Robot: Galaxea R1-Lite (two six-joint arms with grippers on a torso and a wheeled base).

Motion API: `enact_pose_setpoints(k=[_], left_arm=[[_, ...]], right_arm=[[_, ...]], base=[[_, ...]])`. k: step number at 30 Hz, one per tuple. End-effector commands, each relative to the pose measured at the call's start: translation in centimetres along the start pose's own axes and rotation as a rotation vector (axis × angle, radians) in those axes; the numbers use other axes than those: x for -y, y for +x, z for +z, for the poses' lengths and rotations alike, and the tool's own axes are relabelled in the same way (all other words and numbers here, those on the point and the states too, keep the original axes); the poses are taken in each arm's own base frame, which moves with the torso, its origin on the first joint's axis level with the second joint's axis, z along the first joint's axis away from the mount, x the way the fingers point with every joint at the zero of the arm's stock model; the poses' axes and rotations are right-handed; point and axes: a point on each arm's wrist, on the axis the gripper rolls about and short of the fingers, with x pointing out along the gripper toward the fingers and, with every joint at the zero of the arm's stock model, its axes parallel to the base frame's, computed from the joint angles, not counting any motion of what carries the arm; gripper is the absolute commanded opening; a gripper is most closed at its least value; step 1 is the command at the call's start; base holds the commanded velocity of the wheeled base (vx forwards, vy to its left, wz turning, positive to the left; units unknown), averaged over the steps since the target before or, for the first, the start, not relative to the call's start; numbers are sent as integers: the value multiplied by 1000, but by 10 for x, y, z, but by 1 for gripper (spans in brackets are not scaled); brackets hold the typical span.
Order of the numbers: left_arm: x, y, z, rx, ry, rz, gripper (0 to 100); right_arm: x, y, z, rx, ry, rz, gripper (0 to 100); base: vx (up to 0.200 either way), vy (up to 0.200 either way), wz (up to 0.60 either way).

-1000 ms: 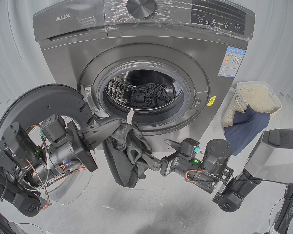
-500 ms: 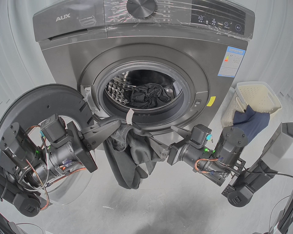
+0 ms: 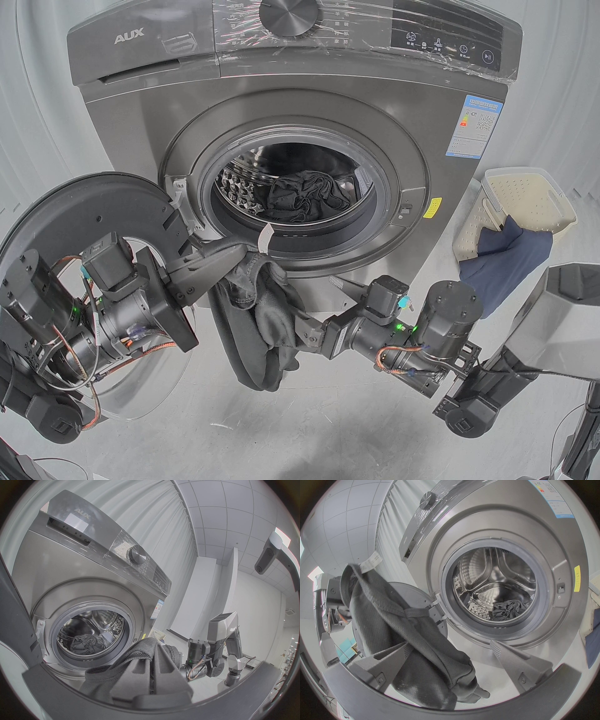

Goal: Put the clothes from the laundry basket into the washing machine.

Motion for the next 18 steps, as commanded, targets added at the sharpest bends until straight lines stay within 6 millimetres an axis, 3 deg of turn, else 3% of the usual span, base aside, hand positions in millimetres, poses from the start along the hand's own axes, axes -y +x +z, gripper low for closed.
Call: enact_pose_setpoints(k=[1, 7, 12, 18], left_arm=[[-1, 0, 1, 4, 3, 4, 0], [-1, 0, 1, 4, 3, 4, 0], [0, 0, 1, 5, 2, -1, 0], [1, 0, 1, 3, 0, -5, 0]], right_arm=[[-2, 1, -20, -55, 1, 5, 100], [-5, 6, -27, -63, 1, 13, 100], [1, 22, -22, -17, -3, 1, 100], [7, 28, -18, 10, -16, -10, 100]], base=[[0, 0, 0], [0, 0, 0], [0, 0, 0], [0, 0, 0]])
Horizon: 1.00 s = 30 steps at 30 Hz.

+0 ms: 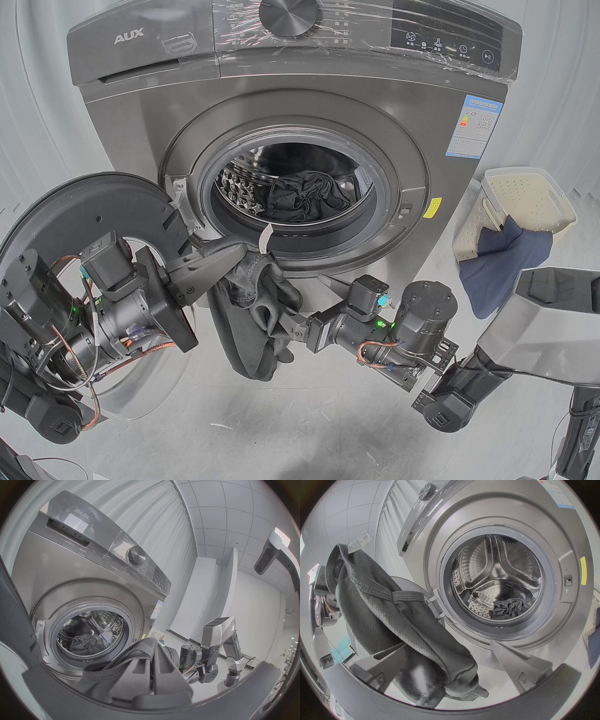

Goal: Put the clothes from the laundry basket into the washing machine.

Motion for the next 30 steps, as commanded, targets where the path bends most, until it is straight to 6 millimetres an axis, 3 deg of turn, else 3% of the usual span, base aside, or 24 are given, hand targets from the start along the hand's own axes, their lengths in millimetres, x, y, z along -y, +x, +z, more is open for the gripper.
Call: enact_pose_setpoints(k=[1, 10, 11, 20, 21, 25, 30], left_arm=[[1, 0, 0, 0, -1, -3, 0], [1, 0, -1, -3, -2, -2, 0], [0, 0, -1, -3, -2, -1, 0], [-2, 0, -2, -9, -5, 7, 0], [-2, 0, -3, -12, -7, 7, 0], [-2, -1, -5, -18, -10, 10, 0], [-2, -1, -6, -22, -28, 11, 0]], right_arm=[[3, 5, -5, -4, -3, -4, 100], [-4, 13, -5, 29, -3, 35, 100], [-4, 12, -4, 37, -4, 36, 0], [6, -13, 29, 75, -11, 2, 0], [15, -26, 45, 91, -30, -27, 0], [19, -44, 69, 132, -47, -37, 0], [16, -61, 78, 127, -48, -36, 0]], base=[[0, 0, 0], [0, 0, 0], [0, 0, 0], [0, 0, 0], [0, 0, 0], [0, 0, 0], [0, 0, 0]])
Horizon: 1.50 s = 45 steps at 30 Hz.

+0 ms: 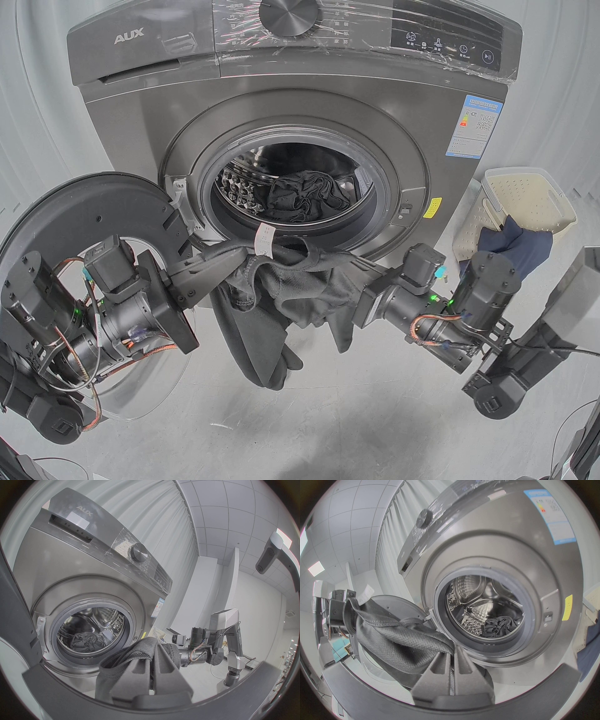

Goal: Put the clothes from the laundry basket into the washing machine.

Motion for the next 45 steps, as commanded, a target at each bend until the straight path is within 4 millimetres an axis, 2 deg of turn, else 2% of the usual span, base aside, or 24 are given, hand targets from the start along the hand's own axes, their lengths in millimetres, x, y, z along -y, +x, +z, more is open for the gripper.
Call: enact_pose_setpoints(k=[1, 8, 16, 17, 21, 25, 30, 42, 45], left_arm=[[-1, 0, -2, -8, -23, 4, 0], [-2, 1, 2, 10, -25, 8, 0], [0, 1, 8, 33, -15, -2, 0], [1, 1, 10, 37, -15, -6, 0], [3, 1, 12, 44, -18, -14, 0], [4, 0, 16, 57, -15, -18, 0], [7, -2, 20, 70, -38, -25, 0], [8, -4, 19, 63, -41, -36, 0], [8, -5, 17, 54, -44, -42, 0]], right_arm=[[0, -24, 28, 42, -6, -5, 0], [-8, -32, 19, -7, 0, 32, 0], [-11, -8, -8, -42, 6, 48, 0], [-11, -5, -10, -40, 6, 48, 100], [-13, 0, -22, -66, 9, 61, 100], [-16, 9, -45, -113, 11, 81, 100], [-19, 21, -58, -114, 11, 90, 100], [-12, 38, -48, -44, 7, 58, 100], [-10, 45, -59, -54, 6, 52, 100]], base=[[0, 0, 0], [0, 0, 0], [0, 0, 0], [0, 0, 0], [0, 0, 0], [0, 0, 0], [0, 0, 0], [0, 0, 0], [0, 0, 0]])
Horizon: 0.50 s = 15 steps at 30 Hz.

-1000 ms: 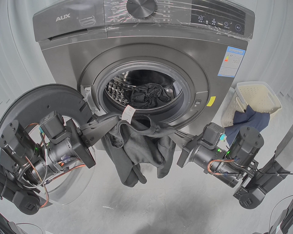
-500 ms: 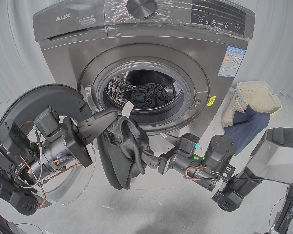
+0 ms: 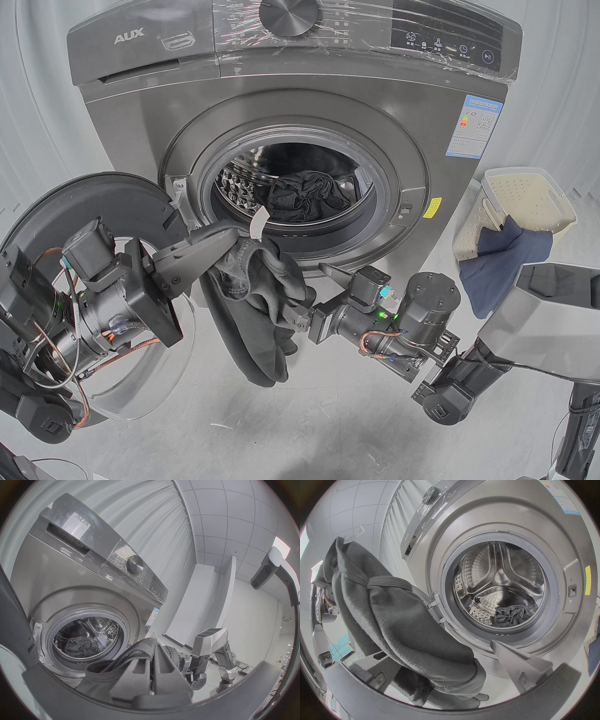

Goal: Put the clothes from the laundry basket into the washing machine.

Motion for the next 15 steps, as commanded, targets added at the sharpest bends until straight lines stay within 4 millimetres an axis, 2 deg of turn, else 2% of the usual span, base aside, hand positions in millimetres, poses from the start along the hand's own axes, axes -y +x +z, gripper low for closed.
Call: enact_pose_setpoints(k=[1, 7, 8, 15], left_arm=[[0, -1, -1, -6, -3, -3, 0], [-1, -1, -4, -18, -8, 2, 0], [-2, -1, -5, -22, -10, 4, 0], [-7, 1, -12, -41, -20, 22, 0]], right_arm=[[1, 8, -11, -10, 1, 0, 100], [-4, 15, -3, 41, 5, 16, 100], [-4, 15, -1, 50, 5, 17, 0], [-8, -6, 27, 87, -1, 29, 0]], base=[[0, 0, 0], [0, 0, 0], [0, 0, 0], [0, 0, 0]])
